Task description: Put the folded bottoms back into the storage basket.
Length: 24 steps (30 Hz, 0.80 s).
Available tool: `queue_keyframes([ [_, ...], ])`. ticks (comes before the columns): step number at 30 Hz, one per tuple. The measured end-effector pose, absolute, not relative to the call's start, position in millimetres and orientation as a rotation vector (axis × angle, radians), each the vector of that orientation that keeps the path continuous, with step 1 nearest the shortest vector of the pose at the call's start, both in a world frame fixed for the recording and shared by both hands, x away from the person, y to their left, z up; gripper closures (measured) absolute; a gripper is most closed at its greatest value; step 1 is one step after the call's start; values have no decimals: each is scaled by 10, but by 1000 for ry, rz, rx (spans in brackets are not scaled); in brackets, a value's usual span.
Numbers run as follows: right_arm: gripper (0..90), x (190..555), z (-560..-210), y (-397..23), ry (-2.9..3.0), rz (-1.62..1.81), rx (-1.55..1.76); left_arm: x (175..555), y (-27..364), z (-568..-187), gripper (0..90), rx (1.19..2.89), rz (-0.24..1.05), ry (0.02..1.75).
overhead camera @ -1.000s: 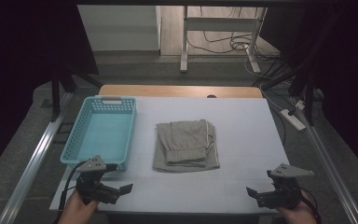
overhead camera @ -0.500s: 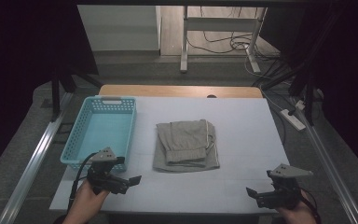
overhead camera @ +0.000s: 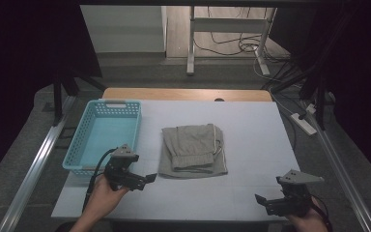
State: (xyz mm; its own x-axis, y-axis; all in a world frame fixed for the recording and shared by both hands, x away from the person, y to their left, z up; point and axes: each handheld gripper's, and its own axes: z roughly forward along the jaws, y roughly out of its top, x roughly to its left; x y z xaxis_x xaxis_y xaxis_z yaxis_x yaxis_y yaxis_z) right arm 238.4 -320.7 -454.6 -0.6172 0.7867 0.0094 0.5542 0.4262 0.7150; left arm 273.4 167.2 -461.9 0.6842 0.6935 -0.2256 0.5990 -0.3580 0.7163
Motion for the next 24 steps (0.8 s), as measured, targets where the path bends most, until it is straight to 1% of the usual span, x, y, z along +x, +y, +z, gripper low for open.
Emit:
queue_keyframes([
  [6, 12, 2382, -4545, -3204, 2359, 1000, 1151, 2846, 1576, -4641, 5, 2075, 133, 988],
  [10, 12, 2382, -4545, -3204, 2360, 1001, 1149, 2930, 1455, -4655, 3, 2137, 189, 992],
  [24, 12, 2384, -4547, -3201, 2368, 997, 1144, 3226, 1190, -4772, 2, 2163, 131, 1007],
])
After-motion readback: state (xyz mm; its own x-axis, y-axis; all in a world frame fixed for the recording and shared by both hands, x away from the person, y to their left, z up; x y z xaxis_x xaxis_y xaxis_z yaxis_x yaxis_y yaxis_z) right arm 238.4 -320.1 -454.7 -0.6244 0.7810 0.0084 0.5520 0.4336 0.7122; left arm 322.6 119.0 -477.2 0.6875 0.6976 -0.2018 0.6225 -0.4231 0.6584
